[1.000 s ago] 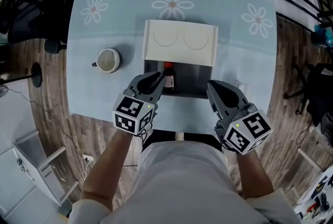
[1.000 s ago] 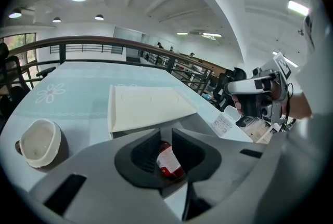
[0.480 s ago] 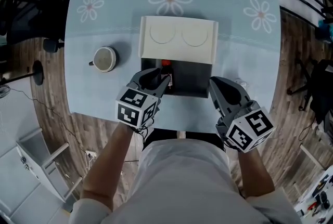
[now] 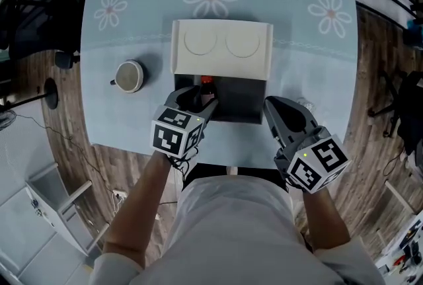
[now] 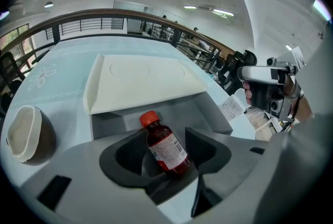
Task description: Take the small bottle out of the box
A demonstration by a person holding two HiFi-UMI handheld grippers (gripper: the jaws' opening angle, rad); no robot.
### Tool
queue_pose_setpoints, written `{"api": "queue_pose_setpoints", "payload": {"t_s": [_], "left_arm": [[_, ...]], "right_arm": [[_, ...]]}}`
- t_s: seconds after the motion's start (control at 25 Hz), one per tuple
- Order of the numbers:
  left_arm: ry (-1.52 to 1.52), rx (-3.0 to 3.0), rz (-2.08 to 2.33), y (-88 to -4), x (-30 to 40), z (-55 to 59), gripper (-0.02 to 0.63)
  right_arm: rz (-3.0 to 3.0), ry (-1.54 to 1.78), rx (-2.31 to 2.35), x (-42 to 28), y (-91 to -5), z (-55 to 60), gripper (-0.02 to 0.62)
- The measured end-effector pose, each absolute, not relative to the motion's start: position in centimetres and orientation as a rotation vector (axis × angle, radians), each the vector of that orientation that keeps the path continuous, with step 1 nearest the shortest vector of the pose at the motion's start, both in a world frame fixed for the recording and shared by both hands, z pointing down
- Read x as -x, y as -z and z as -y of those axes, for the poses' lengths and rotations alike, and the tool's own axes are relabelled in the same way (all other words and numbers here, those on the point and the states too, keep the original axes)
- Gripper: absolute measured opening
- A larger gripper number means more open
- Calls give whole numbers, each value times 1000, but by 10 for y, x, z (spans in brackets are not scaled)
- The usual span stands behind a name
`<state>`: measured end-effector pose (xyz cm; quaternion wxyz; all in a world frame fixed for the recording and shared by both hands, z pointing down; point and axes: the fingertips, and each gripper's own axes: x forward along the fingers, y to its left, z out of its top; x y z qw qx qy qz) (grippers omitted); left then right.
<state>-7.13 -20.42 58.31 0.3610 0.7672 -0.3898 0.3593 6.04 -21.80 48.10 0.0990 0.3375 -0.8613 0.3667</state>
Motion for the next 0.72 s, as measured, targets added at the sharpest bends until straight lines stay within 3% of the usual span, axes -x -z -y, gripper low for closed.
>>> {"api": "queue_pose_setpoints", "payload": {"t_s": [0.72], "left_arm": [[-1130,-1816,976,-612,65,204,259]], "right_arm": [[2545,-1126,-1000,-76,-493,224,23]]}}
